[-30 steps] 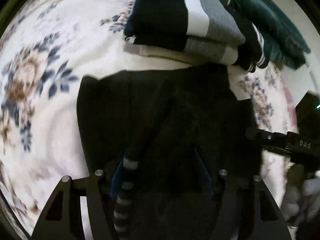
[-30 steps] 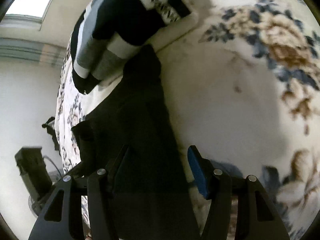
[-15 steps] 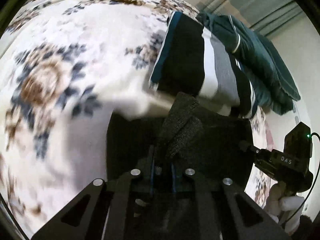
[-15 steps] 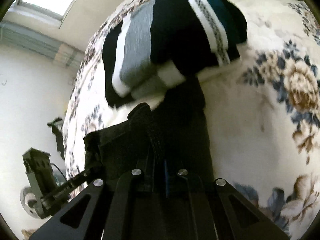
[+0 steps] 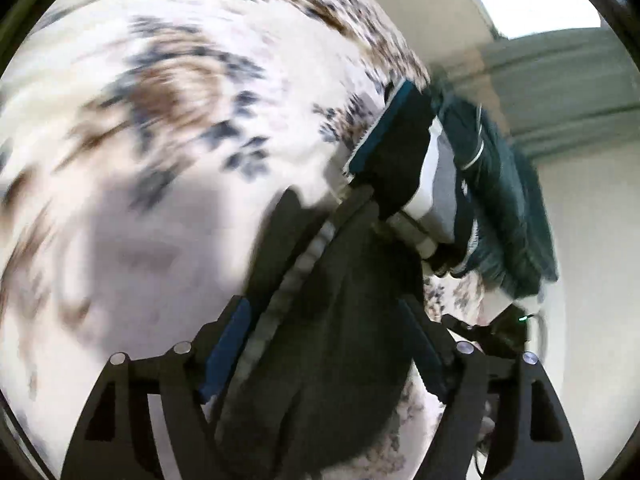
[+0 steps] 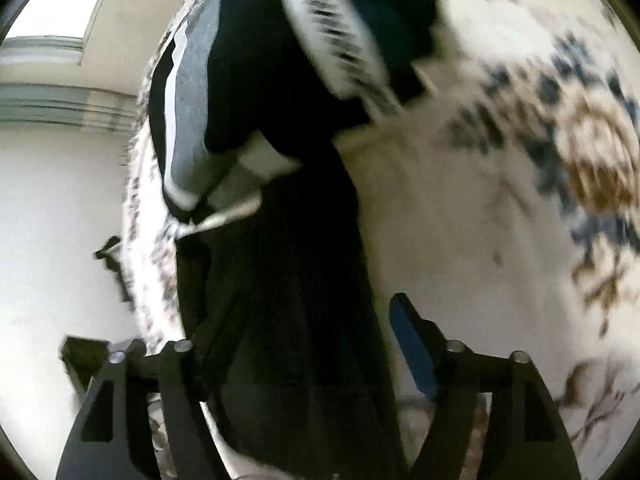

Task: Fold small clothes

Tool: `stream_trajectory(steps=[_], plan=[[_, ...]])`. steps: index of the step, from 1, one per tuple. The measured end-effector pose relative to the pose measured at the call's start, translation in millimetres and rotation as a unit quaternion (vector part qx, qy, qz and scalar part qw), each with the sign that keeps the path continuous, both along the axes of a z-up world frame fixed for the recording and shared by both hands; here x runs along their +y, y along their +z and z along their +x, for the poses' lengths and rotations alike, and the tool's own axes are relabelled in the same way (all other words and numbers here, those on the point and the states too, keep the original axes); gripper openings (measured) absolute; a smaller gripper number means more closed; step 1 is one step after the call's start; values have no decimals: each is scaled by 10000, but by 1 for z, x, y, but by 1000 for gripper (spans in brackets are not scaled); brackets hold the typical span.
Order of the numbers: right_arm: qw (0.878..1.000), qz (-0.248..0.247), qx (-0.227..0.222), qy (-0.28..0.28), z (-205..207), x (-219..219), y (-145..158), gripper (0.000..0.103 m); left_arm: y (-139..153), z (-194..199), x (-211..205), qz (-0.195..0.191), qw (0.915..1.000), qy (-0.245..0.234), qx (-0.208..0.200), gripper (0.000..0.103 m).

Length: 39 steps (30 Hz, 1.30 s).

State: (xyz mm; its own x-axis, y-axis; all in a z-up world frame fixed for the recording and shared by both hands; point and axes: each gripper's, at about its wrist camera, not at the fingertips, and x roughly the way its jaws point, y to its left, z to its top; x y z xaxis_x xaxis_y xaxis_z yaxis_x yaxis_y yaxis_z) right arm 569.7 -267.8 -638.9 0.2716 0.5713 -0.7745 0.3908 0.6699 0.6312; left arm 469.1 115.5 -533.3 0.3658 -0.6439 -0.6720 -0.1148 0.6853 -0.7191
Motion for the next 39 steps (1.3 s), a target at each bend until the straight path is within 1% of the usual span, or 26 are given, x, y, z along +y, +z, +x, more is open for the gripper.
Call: stream_trajectory(steps=[1,3,4,6,8,11,12,13,14,16,19,20,21,22,25,27,28,30,31,32,33,35,36,37,38,39], plan=[[9999,142,-7,13,-9,-5,-2,76,0,-20,6,18,9999,144,53,75],[9989,453,5,130,-23,-13,-11,81,-8,-76,13,-23,9986,485,207,76],[9983,533,19,225,-27,-16,-18,83,-14,-94,11,-35,9976,616,306,76],[9961,797,48,371,-27,-19,-34,83,-37,-129,6,-263,9943,828,610,76],[9932,1053,56,496,-17,-17,-48,83,-60,-146,-7,-420,9908,998,814,76],[9870,1404,24,782,9,1,-68,83,-85,-147,-31,-781,9862,1182,861,76],[9850,1491,-5,865,18,6,-73,83,-96,-139,-43,-1021,9835,1237,834,76],[9828,1579,-27,959,29,12,-79,83,-101,-135,-51,-1091,9824,1272,824,76],[9804,1665,-32,1054,39,16,-85,83,-106,-126,-58,-1072,9819,1332,816,76],[9779,1756,49,1132,54,26,-96,85,-111,-109,-68,-1039,9806,1541,626,77],[9760,1817,-94,1196,66,40,-96,84,-106,-101,-66,-1046,9713,2112,312,77],[9772,1739,-139,1208,67,44,-93,75,-104,-101,-65,-1014,9691,2231,280,62],[9790,1620,-125,1228,65,48,-92,63,-102,-100,-63,-977,9683,2283,282,31],[9809,1510,-83,1222,63,49,-93,37,-98,-98,-60,-1020,9689,2242,240,30],[9848,1538,-199,776,43,43,-84,28,-77,-91,-50,-1017,9750,1973,103,25],[9856,1613,-320,399,14,37,-67,26,-55,-83,-40,-915,9828,1606,2,24],[9853,1664,-312,238,-4,35,-60,26,-48,-82,-34,-943,9856,1401,-26,24],[9854,1690,-231,-3,-45,35,-45,25,-27,-84,-21,-871,9915,964,-50,24],[9864,1629,-214,-93,-75,35,-34,25,-24,-86,-20,-902,9929,769,-33,24],[9874,1562,-194,-164,-99,36,-25,25,-19,-91,-15,-804,9956,476,71,24],[9878,1516,-103,-346,-135,36,-17,25,-19,-95,-12,-755,9966,284,142,24],[9900,1325,38,-487,-187,40,-8,25,-28,-104,-11,-567,9974,-128,423,24],[9905,1232,168,-582,-219,47,-5,25,-40,-107,-11,-494,9961,-325,654,25],[9904,1205,287,-609,-242,55,-6,25,-50,-110,-13,-369,9951,-457,799,28],[9914,1082,457,-583,-262,65,-10,25,-60,-114,-14,-194,9934,-602,954,36],[9913,999,620,-592,-278,79,-16,25,-76,-116,-16,-114,9899,-683,1236,39]])
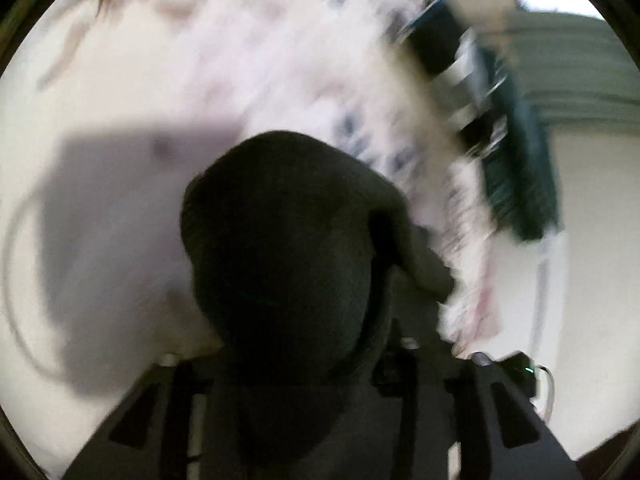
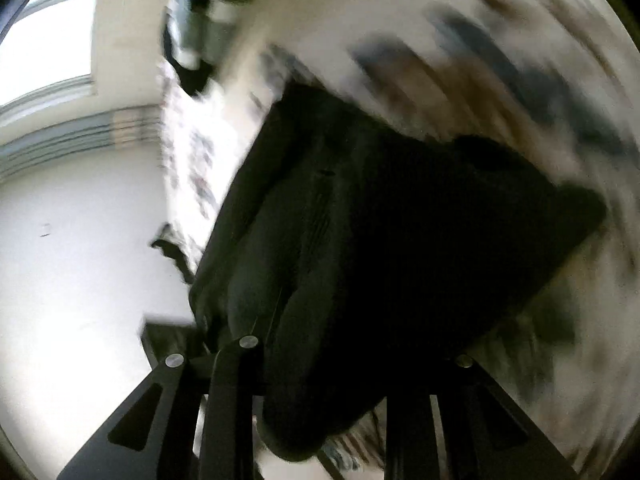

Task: Fold small clothes

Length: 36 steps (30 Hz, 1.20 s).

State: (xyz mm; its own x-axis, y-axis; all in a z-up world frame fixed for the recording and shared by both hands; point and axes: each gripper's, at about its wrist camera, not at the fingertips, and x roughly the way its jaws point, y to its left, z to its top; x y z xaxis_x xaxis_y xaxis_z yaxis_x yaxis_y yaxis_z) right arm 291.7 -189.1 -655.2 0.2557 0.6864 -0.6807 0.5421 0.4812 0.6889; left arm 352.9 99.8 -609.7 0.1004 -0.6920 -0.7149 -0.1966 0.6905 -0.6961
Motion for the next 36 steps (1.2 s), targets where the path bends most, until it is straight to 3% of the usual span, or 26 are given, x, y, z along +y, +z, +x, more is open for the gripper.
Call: stream_trajectory(steps=[1,2,4,5,6,9,12,15,20,23,25,26,28,29,31,34,36], plan=[[9997,56,227,-85,-17,0,-11,27,-9,-2,0,-30,9999,18,143,42],[9988,42,471,-122,-28,3,-22,36,-13,-7,2,-114,9997,88,207,48],[9971,25,732,-210,-39,-2,-32,43,-5,-18,8,-226,9991,324,130,54],[9964,114,810,-206,-41,-5,-34,47,1,-22,10,-194,9990,384,82,64],[9956,89,928,-97,-41,-7,-32,50,12,-28,12,-60,9990,452,-16,70],[9937,-103,1094,231,-45,-28,-18,51,44,-49,17,384,9977,479,-289,70],[9859,-432,1457,694,-62,-50,7,51,72,-75,22,1157,9910,451,-503,74],[9815,-584,1585,901,-73,-65,33,51,75,-101,35,1489,9858,623,-468,74],[9843,-687,1189,1111,-20,-59,72,52,39,-129,43,1942,9792,569,149,74],[9823,-873,807,1449,27,-33,69,55,8,-136,42,2091,9761,475,356,74],[9742,-1164,600,1836,72,-10,52,55,-12,-136,39,2118,9753,429,467,78],[9704,-1233,551,2000,92,-2,45,55,-16,-135,39,2098,9755,485,449,84],[9490,-1554,741,2641,133,23,14,55,-24,-130,38,1989,9770,596,496,96],[9444,-1673,778,2721,147,29,5,55,-27,-128,38,1946,9776,629,506,103],[9525,-1772,488,2428,180,32,2,54,-31,-126,36,1987,9761,687,541,103],[9659,-1869,-253,1774,212,19,29,54,-31,-128,32,2174,9709,856,524,103],[9702,-1713,-484,1646,224,9,42,54,-31,-129,30,2242,9691,910,488,103]])
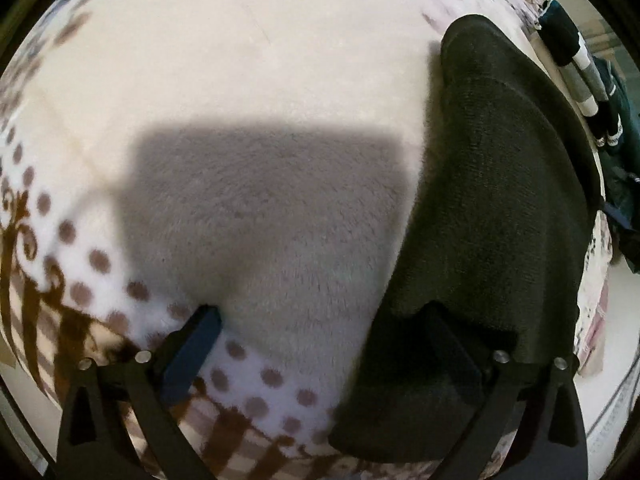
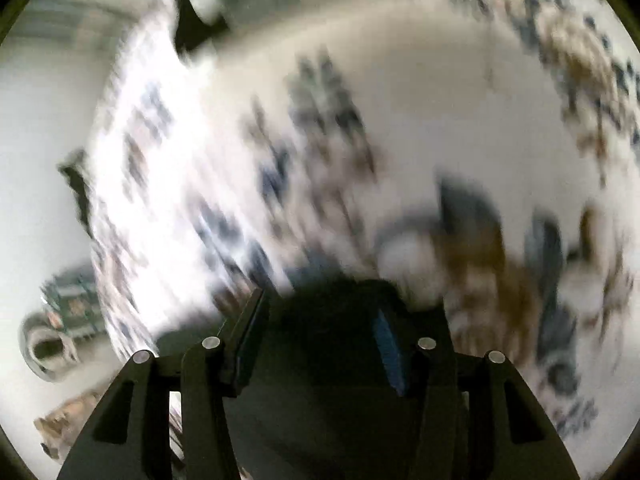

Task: Fold small clothes

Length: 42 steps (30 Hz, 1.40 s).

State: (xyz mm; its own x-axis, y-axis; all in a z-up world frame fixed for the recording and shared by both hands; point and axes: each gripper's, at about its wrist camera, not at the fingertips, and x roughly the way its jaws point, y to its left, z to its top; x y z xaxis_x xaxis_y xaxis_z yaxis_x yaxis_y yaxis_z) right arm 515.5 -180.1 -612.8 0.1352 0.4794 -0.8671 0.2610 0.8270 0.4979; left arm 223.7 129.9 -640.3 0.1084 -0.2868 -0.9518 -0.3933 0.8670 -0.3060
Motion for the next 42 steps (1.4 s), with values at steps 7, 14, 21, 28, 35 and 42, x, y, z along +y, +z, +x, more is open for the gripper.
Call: stream_trajectory(steps=[7,14,21,28,35,42], plan=[[9974,-24,-151,711,-20,-32,19,54,40,3,17,-350,9984,430,-98,103],[9954,704,44,656,-17,-30,-23,54,62,76,21,-276,9959,173,-848,103],[9970,411,-264,594,-3,-9,-26,5,52,139,4,-882,9903,-56,-1069,19],[9968,-520,57,608,24,-2,-46,5,47,136,14,-1361,9829,392,-1173,26],[9953,-314,166,904,42,2,-5,42,78,91,20,-1300,9787,369,-1547,60],[9454,541,182,3207,64,169,15,50,61,76,-19,-849,9854,-267,-1449,60]])
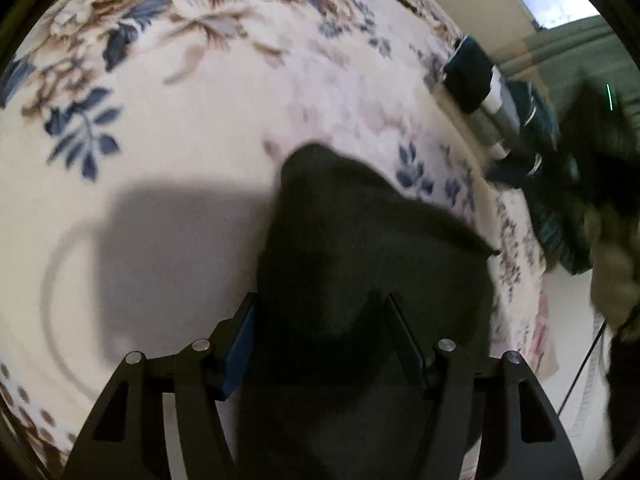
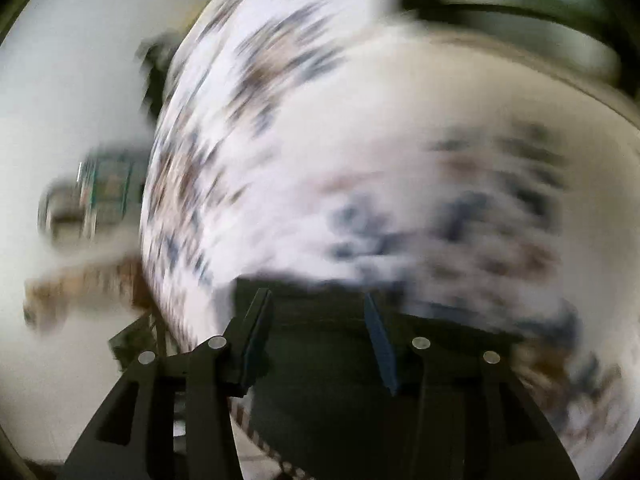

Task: Fold small clothes

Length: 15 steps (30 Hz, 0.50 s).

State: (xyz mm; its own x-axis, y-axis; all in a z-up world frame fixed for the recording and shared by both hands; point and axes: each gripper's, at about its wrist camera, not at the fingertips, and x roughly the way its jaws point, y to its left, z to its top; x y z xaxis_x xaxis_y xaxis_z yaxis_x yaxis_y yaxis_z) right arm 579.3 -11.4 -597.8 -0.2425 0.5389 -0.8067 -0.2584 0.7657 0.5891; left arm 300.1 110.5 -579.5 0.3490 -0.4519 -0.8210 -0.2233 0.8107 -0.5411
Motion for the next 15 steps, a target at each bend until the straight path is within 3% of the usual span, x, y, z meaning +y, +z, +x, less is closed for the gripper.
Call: stream_trajectory(steps=[4,6,8,9,12,15], plan=[[9910,-316,162,1293,-10,94,-36,50,-7,-1,3,-133,9998,118,-41,60],[9825,-387,451,1767,-17,125,-60,49,-11,-3,7,-288,9994,196,-25,60],[9754,-551,233,2122,-25,144,-67,4,-14,-4,9,-358,9991,204,-43,60],[9741,-576,80,2184,-26,150,-64,3,-15,-5,10,-426,9989,194,-58,60],[9874,-686,-123,1418,-4,142,-56,2,-21,-9,8,-600,9981,110,-82,59],[9917,-801,-603,800,16,138,-49,0,-23,-11,4,-602,9982,-11,-31,59]])
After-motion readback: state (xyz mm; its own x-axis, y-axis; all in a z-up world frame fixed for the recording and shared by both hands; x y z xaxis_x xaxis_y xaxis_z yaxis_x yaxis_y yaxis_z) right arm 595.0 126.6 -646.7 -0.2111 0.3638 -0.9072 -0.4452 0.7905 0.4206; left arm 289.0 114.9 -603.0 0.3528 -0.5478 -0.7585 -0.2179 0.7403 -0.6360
